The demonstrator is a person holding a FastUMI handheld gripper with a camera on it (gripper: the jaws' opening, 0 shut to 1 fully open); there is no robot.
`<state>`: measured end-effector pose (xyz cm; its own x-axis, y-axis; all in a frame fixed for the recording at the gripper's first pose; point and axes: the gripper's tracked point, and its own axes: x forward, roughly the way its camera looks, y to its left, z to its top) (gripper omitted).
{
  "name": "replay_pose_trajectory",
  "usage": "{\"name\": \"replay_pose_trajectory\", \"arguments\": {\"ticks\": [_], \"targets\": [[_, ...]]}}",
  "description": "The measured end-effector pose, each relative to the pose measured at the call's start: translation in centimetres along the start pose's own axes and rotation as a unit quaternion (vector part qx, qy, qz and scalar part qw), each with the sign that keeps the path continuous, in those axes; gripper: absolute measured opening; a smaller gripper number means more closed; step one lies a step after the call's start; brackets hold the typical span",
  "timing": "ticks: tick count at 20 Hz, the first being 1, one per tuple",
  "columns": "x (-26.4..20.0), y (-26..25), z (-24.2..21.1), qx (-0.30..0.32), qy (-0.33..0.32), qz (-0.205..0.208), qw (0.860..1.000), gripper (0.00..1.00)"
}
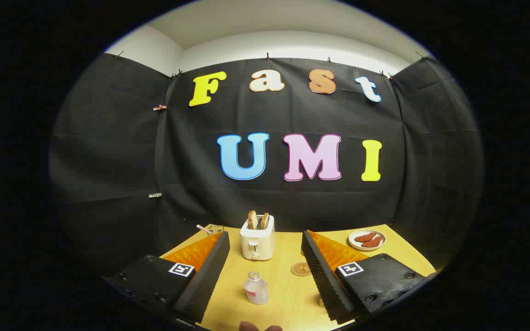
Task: Take the bottle from table, then pour the juice into the cup, finally place the bottle on the coaster
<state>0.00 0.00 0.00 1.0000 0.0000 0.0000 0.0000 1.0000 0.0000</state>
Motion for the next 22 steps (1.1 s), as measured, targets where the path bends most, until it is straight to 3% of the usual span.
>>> {"name": "replay_pose_trajectory", "arguments": {"ticks": [6,22], "targets": [[0.0,0.4,-0.4,0.002,-0.003,0.004,1.000,0.97],[0.2,-1.1,-1.2,-0.003,-0.031,-0.045,0.999,0.97]]}}
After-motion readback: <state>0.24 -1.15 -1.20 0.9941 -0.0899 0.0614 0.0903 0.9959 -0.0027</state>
